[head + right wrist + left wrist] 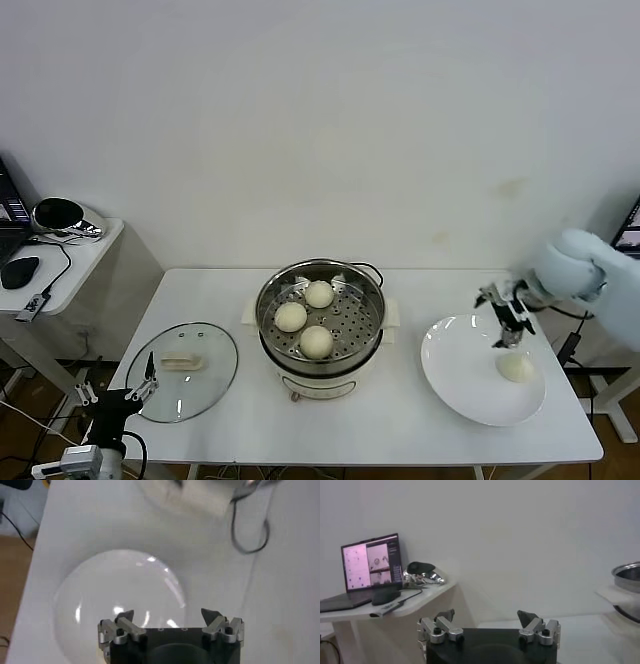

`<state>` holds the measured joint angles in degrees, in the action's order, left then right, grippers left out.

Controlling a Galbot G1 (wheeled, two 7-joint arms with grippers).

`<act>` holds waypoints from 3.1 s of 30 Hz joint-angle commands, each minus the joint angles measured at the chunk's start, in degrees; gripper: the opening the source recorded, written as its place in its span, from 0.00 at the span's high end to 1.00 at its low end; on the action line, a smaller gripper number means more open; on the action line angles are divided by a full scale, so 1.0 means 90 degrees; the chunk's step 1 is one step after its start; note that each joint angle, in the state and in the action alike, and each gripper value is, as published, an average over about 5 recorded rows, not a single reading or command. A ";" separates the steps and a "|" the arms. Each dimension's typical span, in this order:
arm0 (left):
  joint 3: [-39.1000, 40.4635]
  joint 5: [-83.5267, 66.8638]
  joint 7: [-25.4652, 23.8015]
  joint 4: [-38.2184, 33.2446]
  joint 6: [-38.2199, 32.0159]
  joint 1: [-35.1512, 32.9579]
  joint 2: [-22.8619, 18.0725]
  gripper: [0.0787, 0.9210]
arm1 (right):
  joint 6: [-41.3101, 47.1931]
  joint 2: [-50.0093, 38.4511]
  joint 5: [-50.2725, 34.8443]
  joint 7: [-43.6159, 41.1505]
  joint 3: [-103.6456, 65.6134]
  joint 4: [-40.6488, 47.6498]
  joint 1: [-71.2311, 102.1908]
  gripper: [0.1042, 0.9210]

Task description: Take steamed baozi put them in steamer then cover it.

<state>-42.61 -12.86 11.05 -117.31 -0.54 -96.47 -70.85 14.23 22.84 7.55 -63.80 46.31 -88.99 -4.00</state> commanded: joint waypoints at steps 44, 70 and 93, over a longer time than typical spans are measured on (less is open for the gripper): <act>-0.0112 0.0126 -0.0014 -0.0015 -0.0077 -0.0094 -0.0048 0.12 | -0.0266 0.1022 0.1714 0.0438 -0.2762 0.1921 0.3021 0.27; 0.0036 0.0129 -0.0014 -0.0061 -0.0065 -0.0035 -0.0027 0.12 | 0.2170 0.2187 -0.3867 0.0931 0.3498 -0.0487 -0.5036 0.37; -0.0005 0.0192 0.0009 0.0050 -0.0102 0.0041 -0.0120 0.12 | 0.3047 0.4367 -0.4036 0.1586 0.3550 0.0320 -0.3377 0.36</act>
<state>-42.01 -11.03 11.10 -116.79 -1.40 -95.97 -72.25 38.84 55.47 -28.22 -50.69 75.56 -88.20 -36.89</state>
